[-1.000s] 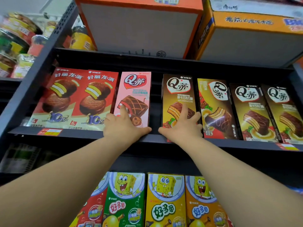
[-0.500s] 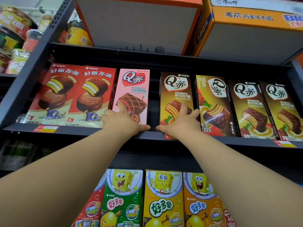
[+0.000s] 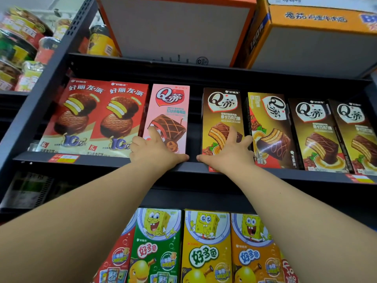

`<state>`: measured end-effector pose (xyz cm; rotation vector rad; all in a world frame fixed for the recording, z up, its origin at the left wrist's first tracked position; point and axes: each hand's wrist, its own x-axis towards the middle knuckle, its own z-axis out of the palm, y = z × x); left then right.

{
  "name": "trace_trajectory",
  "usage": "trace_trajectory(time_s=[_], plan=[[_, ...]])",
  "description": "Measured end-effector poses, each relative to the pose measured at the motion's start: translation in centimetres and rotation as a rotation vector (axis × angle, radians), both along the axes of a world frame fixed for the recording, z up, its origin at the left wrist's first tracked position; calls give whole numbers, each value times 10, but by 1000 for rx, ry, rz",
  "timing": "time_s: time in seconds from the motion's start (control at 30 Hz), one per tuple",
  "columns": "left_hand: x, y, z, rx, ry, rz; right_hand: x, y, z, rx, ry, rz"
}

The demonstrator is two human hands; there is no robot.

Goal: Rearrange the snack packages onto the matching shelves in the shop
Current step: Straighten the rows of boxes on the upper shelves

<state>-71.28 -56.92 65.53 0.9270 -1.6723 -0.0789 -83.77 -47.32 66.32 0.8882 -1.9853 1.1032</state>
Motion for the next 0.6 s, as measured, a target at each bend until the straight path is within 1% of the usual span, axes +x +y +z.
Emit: trace_trajectory(time_s=[0.23, 0.5, 0.6], plan=[[-2, -2, -9, -85, 81, -14, -3, -3, -7, -110, 32, 47], [-4, -2, -12, -105, 122, -4, 0, -7, -13, -249, 38, 31], [-4, -3, -13, -114, 126, 13, 0, -8, -13, -269, 21, 23]])
